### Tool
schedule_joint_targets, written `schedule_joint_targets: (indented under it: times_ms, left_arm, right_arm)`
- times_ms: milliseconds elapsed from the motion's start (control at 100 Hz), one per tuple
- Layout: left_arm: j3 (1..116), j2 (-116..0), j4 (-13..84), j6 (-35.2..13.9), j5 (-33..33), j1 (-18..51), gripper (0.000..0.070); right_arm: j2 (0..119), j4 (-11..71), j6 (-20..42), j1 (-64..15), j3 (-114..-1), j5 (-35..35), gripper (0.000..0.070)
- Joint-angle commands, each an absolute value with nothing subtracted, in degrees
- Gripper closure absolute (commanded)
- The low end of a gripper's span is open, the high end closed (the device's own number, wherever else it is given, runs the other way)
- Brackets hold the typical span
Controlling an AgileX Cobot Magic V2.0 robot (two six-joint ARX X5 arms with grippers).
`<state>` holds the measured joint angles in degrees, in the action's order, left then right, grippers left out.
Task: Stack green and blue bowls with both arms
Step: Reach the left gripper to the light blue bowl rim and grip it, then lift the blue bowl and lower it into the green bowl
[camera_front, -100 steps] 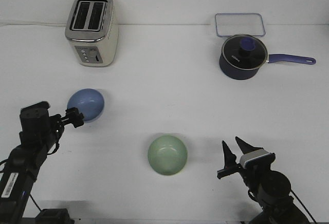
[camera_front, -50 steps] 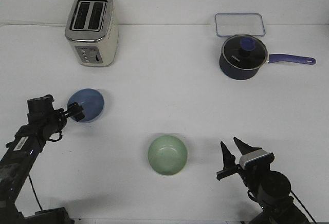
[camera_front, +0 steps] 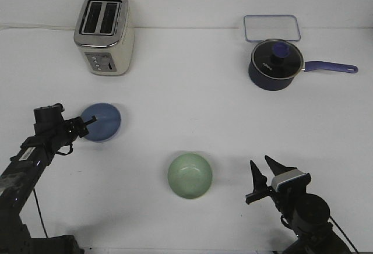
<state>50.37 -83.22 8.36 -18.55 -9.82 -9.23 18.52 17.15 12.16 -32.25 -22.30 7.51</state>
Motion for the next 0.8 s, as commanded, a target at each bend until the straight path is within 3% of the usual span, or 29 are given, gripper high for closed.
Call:
schedule_joint_targets:
  times_ms: [0, 200, 390, 600, 790]
  left_arm:
    - [52.29, -82.81, 8.16, -17.37, -11.97, -8.99, 0.0686]
    - [55.72, -77.71, 11.66, -15.16, -18.79, -5.48, 0.0686]
    - [56.25, -71.37, 18.39, -12.60, -26.04, 2.42, 0.0686]
    - [56.25, -68.38, 22.15, -12.21, -25.82, 16.27, 0.0686]
    - [56.25, -69.52, 20.34, -13.10, -20.53, 28.01, 0.0686]
  right_arm:
    - [18.81, 16.29, 12.60, -32.67, -22.35, 7.49, 0.0392]
    - [18.81, 16.32, 12.58, -32.64, -22.35, 7.51, 0.0393]
    - [18.81, 16.32, 12.58, -32.64, -22.35, 7.53, 0.0393]
    - [18.81, 16.32, 12.60, -32.67, -22.35, 7.51, 0.0393]
    - [18.81, 16.32, 12.58, -32.64, -22.35, 7.51, 0.0393]
